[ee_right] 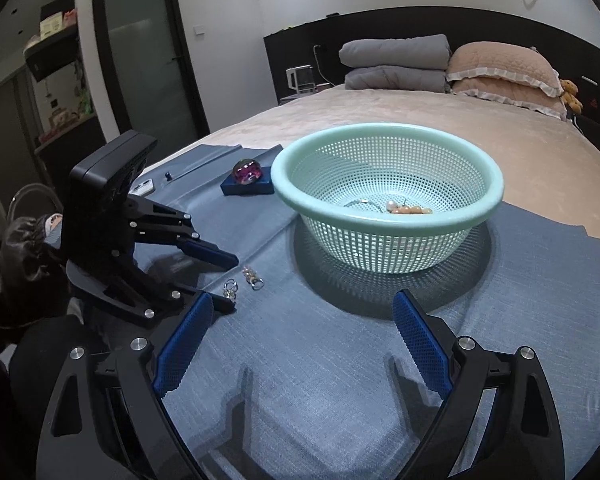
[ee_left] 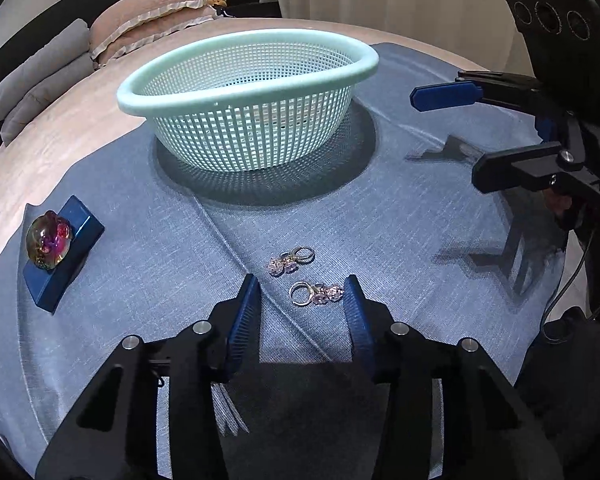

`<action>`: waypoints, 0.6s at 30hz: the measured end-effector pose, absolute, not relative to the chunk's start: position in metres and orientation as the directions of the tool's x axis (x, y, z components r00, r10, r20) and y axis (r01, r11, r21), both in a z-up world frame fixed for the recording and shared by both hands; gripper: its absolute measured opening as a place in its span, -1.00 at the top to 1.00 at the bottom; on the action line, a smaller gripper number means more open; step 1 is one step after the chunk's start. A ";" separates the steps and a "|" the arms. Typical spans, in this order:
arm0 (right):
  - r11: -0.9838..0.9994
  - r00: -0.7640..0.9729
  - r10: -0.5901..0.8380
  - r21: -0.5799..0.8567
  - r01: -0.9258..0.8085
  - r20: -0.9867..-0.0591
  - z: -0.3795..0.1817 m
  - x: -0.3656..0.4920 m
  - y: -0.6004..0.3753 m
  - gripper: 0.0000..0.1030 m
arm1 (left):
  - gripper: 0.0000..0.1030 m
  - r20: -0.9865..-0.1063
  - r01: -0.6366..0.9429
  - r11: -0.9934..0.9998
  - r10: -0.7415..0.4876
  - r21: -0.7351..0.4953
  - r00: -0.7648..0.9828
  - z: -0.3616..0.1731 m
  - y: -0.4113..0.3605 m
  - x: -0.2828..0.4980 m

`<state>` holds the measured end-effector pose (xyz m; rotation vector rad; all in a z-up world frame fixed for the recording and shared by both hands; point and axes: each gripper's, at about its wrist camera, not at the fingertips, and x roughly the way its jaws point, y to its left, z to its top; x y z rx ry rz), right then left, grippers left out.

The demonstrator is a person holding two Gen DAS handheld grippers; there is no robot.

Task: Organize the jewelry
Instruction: 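Move the right gripper to the silver earring pair on the cloth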

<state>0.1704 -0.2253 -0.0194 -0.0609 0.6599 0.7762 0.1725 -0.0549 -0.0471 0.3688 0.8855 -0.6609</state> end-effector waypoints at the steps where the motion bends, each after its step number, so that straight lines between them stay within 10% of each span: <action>1: 0.717 0.519 0.631 0.177 -0.674 -0.577 -0.020 0.172 -0.220 -0.69 | 0.25 -0.807 0.663 0.748 -0.378 0.022 0.454 -0.047 -0.052 0.173; 7: 0.712 0.503 0.626 0.175 -0.680 -0.596 -0.024 0.179 -0.199 -0.66 | 0.74 -0.807 0.633 0.774 -0.379 -0.007 0.454 -0.047 -0.042 0.181; 18: 0.639 0.438 0.605 0.077 -0.766 -0.665 -0.037 0.180 -0.154 -0.43 | 0.98 -0.792 0.649 0.758 -0.437 -0.069 0.427 -0.037 -0.032 0.188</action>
